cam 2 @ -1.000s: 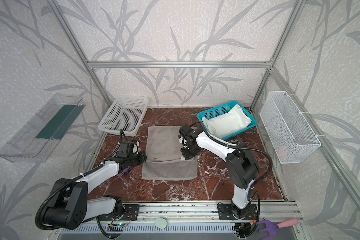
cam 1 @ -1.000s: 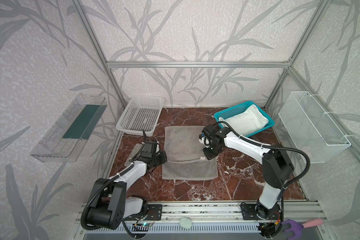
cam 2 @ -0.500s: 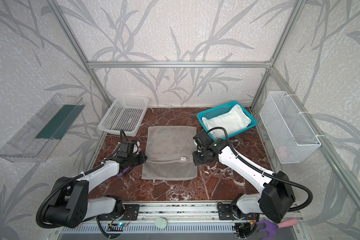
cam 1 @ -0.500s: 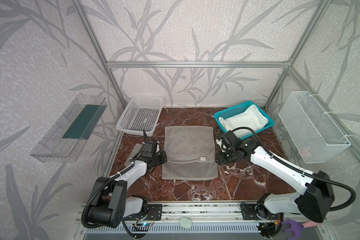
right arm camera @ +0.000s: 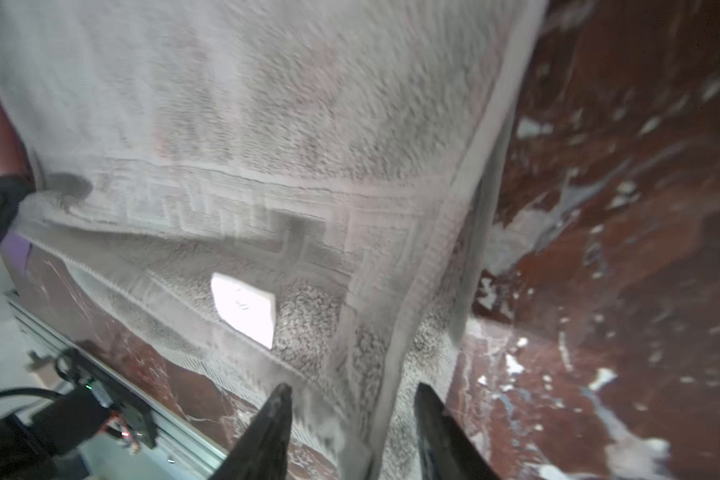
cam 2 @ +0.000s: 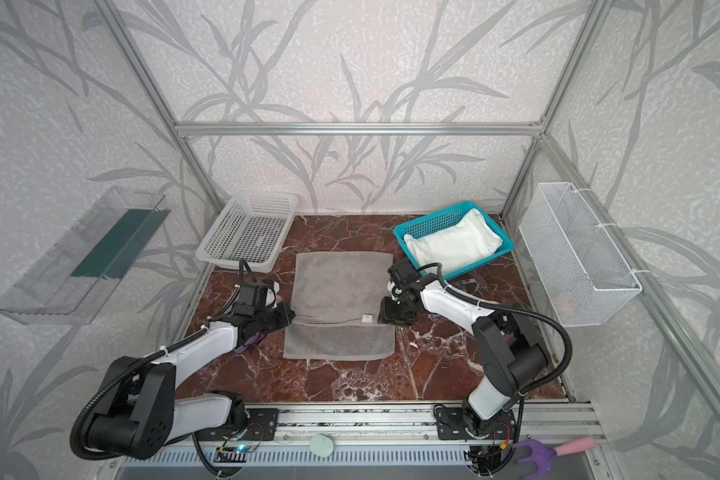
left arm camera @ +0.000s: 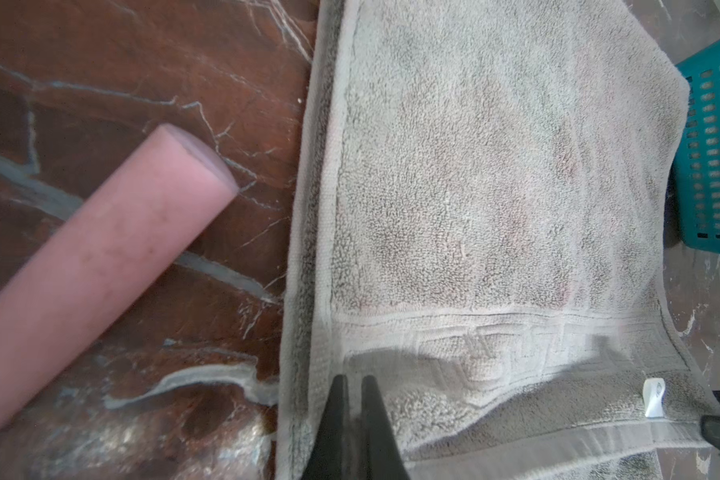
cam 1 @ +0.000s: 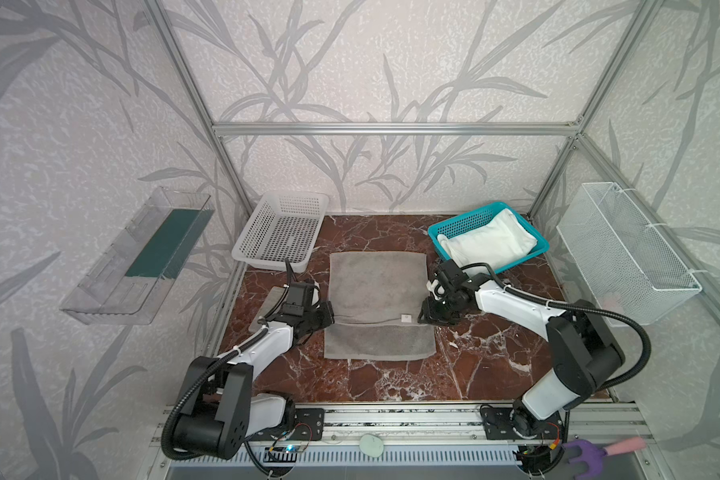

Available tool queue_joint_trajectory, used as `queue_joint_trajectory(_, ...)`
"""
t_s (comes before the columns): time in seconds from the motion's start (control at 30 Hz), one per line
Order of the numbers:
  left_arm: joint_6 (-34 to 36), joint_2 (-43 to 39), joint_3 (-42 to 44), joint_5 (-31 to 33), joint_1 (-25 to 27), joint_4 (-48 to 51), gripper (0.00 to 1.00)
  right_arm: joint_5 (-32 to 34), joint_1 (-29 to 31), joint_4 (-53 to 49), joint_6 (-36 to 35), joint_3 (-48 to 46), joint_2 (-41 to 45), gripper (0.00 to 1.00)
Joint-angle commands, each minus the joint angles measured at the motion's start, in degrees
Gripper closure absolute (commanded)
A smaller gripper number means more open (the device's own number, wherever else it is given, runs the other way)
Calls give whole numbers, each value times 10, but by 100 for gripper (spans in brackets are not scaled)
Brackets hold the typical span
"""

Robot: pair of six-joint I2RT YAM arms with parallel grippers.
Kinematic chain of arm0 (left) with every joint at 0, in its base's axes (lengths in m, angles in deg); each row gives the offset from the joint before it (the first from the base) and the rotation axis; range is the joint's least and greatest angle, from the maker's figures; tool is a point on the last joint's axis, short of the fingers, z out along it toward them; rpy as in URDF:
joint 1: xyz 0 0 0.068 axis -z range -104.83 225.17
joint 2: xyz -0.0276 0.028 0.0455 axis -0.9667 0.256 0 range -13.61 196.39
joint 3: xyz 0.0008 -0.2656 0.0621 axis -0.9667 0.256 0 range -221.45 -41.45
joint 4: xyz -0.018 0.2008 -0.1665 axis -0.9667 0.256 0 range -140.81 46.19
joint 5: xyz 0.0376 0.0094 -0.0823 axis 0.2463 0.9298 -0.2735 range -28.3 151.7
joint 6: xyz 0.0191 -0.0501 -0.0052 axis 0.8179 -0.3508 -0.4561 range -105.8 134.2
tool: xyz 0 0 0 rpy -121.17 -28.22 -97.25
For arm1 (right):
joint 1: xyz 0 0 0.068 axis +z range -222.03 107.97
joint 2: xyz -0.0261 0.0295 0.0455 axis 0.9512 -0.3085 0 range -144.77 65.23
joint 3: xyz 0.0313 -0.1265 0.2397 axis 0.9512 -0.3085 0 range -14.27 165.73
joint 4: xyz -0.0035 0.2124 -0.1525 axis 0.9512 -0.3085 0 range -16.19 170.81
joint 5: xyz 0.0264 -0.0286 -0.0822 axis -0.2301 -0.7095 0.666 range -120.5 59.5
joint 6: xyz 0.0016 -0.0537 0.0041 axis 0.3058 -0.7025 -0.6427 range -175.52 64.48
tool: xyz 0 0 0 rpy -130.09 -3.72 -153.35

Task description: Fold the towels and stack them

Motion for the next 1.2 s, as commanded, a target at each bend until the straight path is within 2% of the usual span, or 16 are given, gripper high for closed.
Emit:
queue_joint_trajectory(0.0,-11,17,18,-10,19,0,100,-33,3,41,19,-11,-7,72)
queue_joint_trajectory(0.1,-9,35,8,-2,42,12,100,-13,-1,45,5,-8,-21,87)
queue_joint_trajectory(0.2,-22,72,-8,5,50,15,100,-28,-23,62,-7,-9,-66,99)
queue_joint_trajectory(0.27,-42,108,-17,22,50,6,100,-37,-37,73,-14,-1,-93,100)
queue_joint_trajectory(0.4,-58,192,-49,6,49,-43,100,-23,-52,55,-49,55,-142,100)
queue_joint_trajectory(0.6,-49,277,-156,7,47,-14,100,4,-81,-2,-94,150,-174,100)
queue_joint_trajectory(0.77,-31,248,-232,6,30,45,100,39,-89,-57,-123,194,-143,100)
queue_joint_trajectory(0.97,35,193,-320,25,24,154,100,46,-89,-68,-115,179,-73,100)
queue_joint_trajectory(1.17,73,159,-356,31,23,173,100,39,-94,-79,-122,204,-36,100)
